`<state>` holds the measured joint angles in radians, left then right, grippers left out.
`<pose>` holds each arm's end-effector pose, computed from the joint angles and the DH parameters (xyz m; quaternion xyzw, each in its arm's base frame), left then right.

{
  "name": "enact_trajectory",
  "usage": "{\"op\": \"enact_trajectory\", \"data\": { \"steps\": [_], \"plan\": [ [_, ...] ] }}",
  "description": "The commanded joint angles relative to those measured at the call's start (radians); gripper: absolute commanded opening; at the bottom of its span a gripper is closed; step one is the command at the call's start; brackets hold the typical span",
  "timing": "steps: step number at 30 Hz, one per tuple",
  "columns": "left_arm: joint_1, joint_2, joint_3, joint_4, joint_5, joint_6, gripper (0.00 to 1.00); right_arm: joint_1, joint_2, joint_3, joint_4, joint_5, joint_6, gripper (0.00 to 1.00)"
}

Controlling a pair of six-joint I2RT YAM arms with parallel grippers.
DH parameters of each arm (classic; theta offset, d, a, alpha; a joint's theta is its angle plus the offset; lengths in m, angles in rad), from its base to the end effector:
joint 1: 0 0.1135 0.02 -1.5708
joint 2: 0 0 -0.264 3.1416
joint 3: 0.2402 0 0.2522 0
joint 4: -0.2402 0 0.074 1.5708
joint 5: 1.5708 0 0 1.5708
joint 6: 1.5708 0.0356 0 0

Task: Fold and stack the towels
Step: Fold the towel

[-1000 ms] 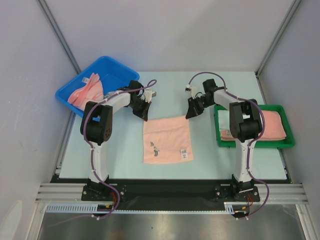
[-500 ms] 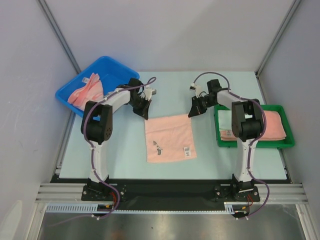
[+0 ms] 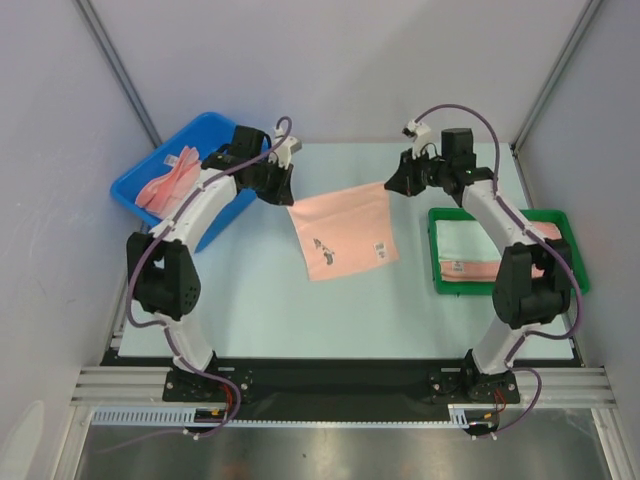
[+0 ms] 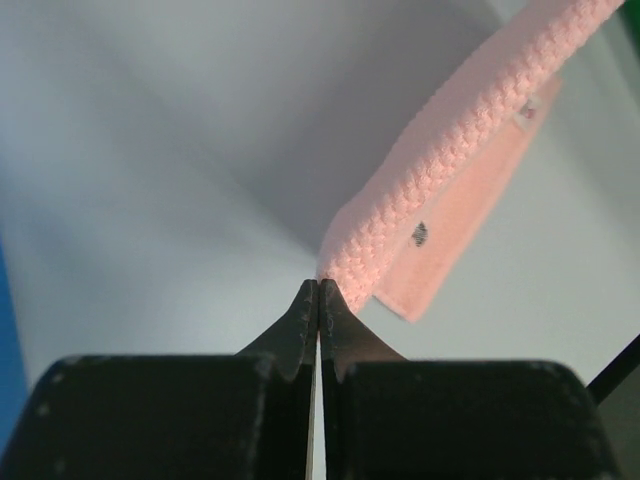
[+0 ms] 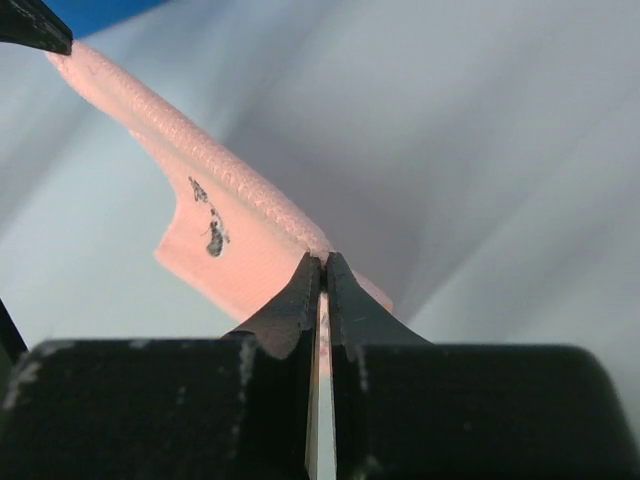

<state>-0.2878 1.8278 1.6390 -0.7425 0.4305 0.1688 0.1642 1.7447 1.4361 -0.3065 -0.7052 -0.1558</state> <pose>0.3817 -0.1285 0.2965 0.2753 0.8881 -0.2207 0.2945 0.3907 0.0881 0.2979 -0.2895 0.7974 0.3085 0.4303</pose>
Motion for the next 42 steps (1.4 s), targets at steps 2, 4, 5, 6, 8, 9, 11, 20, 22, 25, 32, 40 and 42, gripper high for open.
{"op": "enact_trajectory", "data": {
  "steps": [2, 4, 5, 6, 8, 9, 11, 20, 22, 25, 32, 40, 42],
  "plan": [
    [0.003, -0.146, 0.041, -0.008, 0.030, -0.028, 0.00, -0.014, -0.172, -0.025, 0.049, 0.062, 0.057, 0.00],
    [-0.010, -0.214, 0.042, -0.020, 0.047, -0.028, 0.00, -0.014, -0.220, -0.023, 0.024, 0.056, 0.084, 0.00],
    [-0.014, -0.235, 0.042, -0.027, 0.048, -0.025, 0.00, -0.011, -0.279, -0.028, 0.001, 0.053, 0.113, 0.00],
    [-0.025, -0.281, 0.039, -0.041, 0.048, -0.023, 0.00, -0.008, -0.307, -0.034, -0.006, 0.050, 0.122, 0.00],
    [-0.031, -0.327, 0.024, -0.057, 0.066, -0.020, 0.00, 0.014, -0.406, -0.060, -0.031, 0.070, 0.127, 0.00],
    [-0.040, -0.352, 0.018, -0.069, 0.079, -0.017, 0.00, 0.020, -0.442, -0.084, -0.042, 0.078, 0.124, 0.00],
    [-0.051, -0.427, -0.016, -0.072, 0.103, -0.026, 0.00, 0.047, -0.497, -0.106, -0.084, 0.093, 0.124, 0.00],
    [-0.090, -0.650, -0.191, -0.095, 0.083, -0.118, 0.00, 0.228, -0.766, -0.226, -0.229, 0.223, 0.208, 0.00],
    [-0.090, -0.624, -0.191, -0.107, 0.099, -0.127, 0.00, 0.235, -0.789, -0.267, -0.208, 0.255, 0.245, 0.00],
    [-0.090, -0.510, -0.186, -0.133, 0.030, -0.120, 0.00, 0.235, -0.775, -0.328, -0.120, 0.283, 0.262, 0.00],
    [-0.085, -0.222, -0.153, -0.014, -0.052, -0.077, 0.00, 0.196, -0.461, -0.445, 0.088, 0.270, 0.173, 0.00],
    [-0.065, 0.258, 0.164, -0.038, -0.110, 0.003, 0.00, 0.103, 0.042, -0.202, 0.211, 0.239, 0.088, 0.00],
    [-0.056, 0.304, 0.217, -0.034, -0.147, 0.015, 0.01, 0.094, 0.128, -0.157, 0.213, 0.230, 0.070, 0.00]
  ]
}}
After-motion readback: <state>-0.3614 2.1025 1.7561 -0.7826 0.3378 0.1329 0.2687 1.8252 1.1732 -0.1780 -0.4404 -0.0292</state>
